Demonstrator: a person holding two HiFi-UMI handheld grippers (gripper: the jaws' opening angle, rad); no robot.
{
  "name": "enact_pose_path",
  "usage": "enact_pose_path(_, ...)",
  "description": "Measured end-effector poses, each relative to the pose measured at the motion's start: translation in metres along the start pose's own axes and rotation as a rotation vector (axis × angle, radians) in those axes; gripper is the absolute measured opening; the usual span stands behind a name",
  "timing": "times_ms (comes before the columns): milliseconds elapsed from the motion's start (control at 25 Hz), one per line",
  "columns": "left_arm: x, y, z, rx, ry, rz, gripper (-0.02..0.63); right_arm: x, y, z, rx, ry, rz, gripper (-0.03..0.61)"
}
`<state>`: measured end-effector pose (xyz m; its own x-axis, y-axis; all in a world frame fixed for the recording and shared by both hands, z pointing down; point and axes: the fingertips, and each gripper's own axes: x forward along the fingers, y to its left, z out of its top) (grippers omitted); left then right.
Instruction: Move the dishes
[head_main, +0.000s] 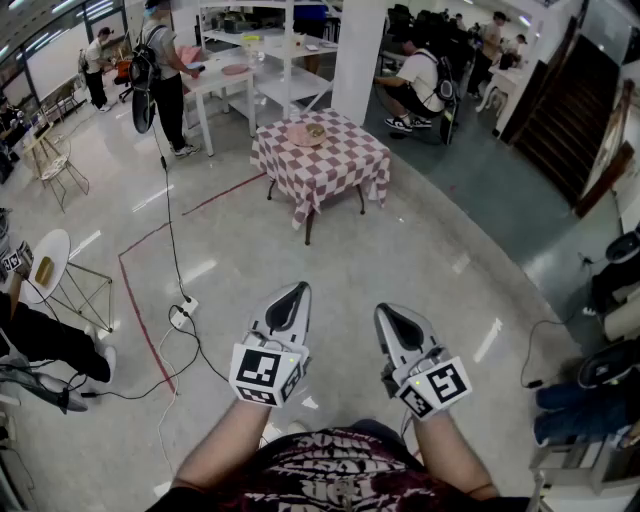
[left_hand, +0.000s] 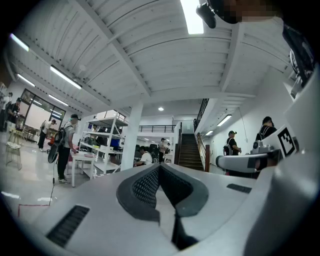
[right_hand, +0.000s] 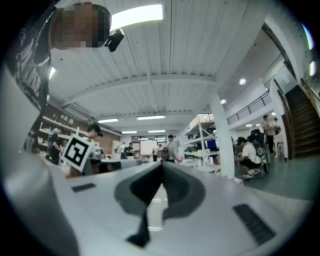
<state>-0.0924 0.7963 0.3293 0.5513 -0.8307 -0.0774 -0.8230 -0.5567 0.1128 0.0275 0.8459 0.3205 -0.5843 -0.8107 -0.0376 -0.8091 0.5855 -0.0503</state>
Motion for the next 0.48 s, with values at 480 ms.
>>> enact_pose_path(480,-0.002,0.003,-0.011,-0.028,0.022,-0.002,0.025,-0.011,0.003,-0.009,0.044,0.041,-0.03,0.032)
